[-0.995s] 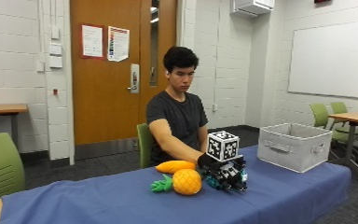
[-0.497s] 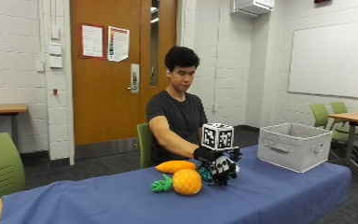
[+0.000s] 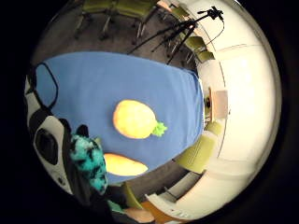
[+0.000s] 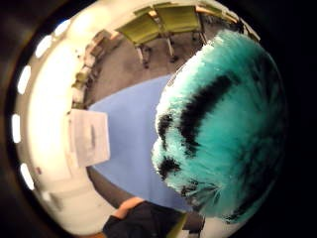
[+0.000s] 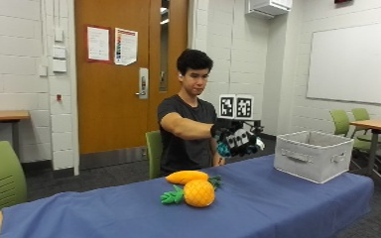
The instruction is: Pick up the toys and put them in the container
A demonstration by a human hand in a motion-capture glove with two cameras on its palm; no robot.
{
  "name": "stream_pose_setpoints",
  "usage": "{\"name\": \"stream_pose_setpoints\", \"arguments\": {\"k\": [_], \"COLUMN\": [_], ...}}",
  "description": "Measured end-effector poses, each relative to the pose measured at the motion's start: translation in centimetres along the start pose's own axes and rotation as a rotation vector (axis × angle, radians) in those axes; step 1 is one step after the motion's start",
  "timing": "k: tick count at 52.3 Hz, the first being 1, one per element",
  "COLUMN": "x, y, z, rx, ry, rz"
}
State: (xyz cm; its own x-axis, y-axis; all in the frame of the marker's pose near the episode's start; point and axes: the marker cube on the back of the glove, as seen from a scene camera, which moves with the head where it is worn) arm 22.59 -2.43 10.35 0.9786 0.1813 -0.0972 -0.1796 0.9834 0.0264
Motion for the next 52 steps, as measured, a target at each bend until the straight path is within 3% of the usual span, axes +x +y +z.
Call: {"name": "stream_pose_setpoints", "arguments": {"k": [10,24,33,44,52], "x": [-5.8,-22.1,-34.7,-45.6,-43.0], "y": [-1.3,-0.3,1.6,3.9,0.8], "z": [-7.4,-15.2,-16.8,-15.5,-13.5], "rx": [0.077,0.174,0.173,0.169,0.066], "ry": [-0.033,-0.036,-0.091,-0.011,-0.234], "rz": [-0.084,-0.304,-0.532,-0.576,-0.629]}}
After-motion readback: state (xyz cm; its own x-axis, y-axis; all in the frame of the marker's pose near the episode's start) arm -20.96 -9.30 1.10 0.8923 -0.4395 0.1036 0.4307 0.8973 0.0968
